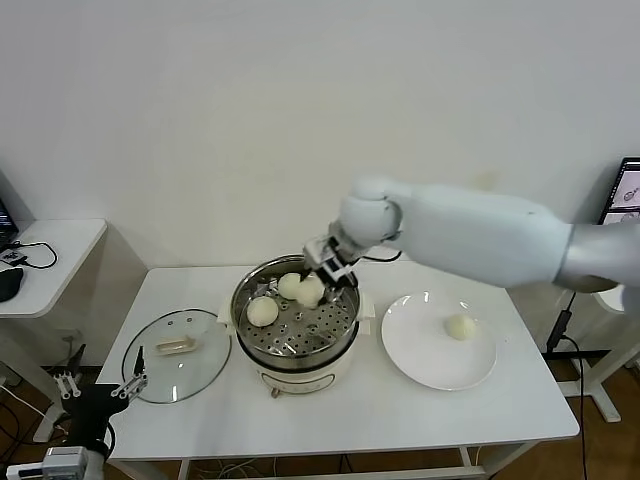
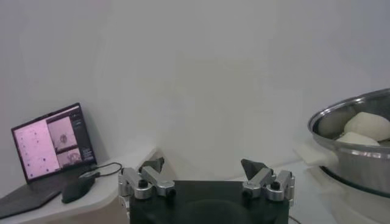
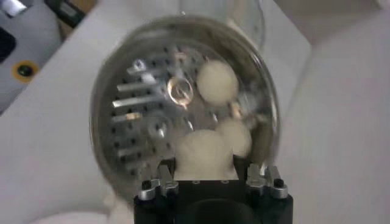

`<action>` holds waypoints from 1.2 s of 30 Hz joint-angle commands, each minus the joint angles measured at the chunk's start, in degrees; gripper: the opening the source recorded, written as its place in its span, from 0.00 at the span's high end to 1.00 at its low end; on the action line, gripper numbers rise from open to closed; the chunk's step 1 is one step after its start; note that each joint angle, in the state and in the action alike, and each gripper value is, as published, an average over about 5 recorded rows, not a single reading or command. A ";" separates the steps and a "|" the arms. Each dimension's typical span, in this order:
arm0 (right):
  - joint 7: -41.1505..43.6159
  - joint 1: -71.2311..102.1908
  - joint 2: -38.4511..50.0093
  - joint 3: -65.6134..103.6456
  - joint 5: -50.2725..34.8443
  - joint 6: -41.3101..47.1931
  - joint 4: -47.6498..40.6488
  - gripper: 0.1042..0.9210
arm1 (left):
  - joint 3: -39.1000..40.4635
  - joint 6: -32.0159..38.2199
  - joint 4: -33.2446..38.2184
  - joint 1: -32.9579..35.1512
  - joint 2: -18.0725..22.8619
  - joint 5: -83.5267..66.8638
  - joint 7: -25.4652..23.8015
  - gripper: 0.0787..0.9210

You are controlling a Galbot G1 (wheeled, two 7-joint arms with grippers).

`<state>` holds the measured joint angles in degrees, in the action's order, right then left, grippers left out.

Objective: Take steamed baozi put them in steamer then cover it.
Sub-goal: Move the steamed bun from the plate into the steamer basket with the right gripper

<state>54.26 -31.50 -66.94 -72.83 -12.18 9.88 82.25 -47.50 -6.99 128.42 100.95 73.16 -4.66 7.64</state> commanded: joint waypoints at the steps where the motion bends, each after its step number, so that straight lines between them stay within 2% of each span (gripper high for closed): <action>1: -1.07 3.00 -4.58 -2.32 5.40 -8.19 -0.63 0.38 | -0.24 -0.03 -0.08 0.03 0.31 0.06 -0.02 0.12; 13: -1.26 4.23 -5.20 -3.04 15.54 -15.10 -0.53 0.37 | -0.50 0.00 0.06 0.23 1.23 0.20 0.00 0.12; 28: -0.85 4.02 -4.63 -3.48 15.63 -15.75 1.48 0.36 | -0.40 0.05 -0.35 -0.13 1.16 0.13 0.00 0.12; 31: -0.72 3.79 -4.28 -3.45 15.40 -15.64 1.85 0.31 | -0.43 0.05 -0.34 -0.06 1.05 0.09 -0.02 0.12; 36: -0.61 2.60 -3.22 -3.28 14.12 -15.52 2.96 0.17 | -0.37 0.05 -0.24 -0.13 1.03 0.07 -0.03 0.12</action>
<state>53.61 -28.55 -70.33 -75.98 1.68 -4.89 84.77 -47.90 -6.95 128.16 100.80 74.21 -4.58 7.64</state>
